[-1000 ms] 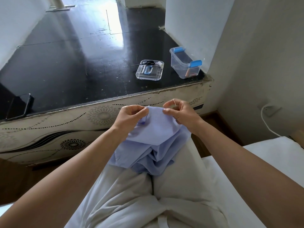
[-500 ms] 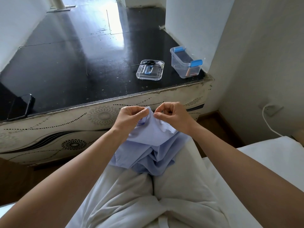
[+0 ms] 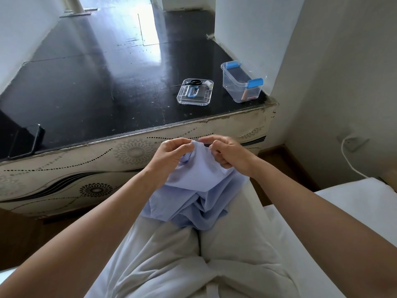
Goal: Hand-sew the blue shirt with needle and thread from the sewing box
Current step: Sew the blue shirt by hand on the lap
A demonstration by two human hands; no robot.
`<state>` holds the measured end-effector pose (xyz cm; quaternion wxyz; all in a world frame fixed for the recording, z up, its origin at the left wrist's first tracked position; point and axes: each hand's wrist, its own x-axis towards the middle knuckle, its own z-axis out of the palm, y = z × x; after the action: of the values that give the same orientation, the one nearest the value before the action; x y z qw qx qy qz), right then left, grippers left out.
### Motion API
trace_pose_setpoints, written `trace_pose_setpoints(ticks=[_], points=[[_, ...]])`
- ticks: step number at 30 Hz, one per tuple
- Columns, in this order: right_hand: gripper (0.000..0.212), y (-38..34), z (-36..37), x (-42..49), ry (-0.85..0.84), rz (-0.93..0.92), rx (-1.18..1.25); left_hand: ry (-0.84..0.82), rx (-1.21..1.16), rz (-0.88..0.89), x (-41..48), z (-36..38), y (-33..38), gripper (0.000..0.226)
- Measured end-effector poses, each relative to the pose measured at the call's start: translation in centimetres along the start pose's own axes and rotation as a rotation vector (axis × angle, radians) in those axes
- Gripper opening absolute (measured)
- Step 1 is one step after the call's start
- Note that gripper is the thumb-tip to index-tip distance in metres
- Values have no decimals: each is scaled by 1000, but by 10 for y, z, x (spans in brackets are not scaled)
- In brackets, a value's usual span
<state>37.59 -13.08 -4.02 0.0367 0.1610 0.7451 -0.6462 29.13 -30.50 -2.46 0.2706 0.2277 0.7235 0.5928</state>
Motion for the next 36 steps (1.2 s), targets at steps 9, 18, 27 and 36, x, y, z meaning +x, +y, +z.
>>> trace_pose_setpoints(ticks=[9, 18, 27, 36], points=[[29, 7, -7, 2, 177, -50, -13, 279, 47, -77, 7, -5, -4, 22], [30, 16, -12, -3, 309, -144, -24, 334, 141, -40, 15, -3, -9, 17], [36, 15, -22, -13, 223, -57, 71, 327, 122, -35, 14, -4, -16, 14], [21, 23, -21, -5, 465, -6, -130, 394, 186, -31, 19, -6, -22, 12]])
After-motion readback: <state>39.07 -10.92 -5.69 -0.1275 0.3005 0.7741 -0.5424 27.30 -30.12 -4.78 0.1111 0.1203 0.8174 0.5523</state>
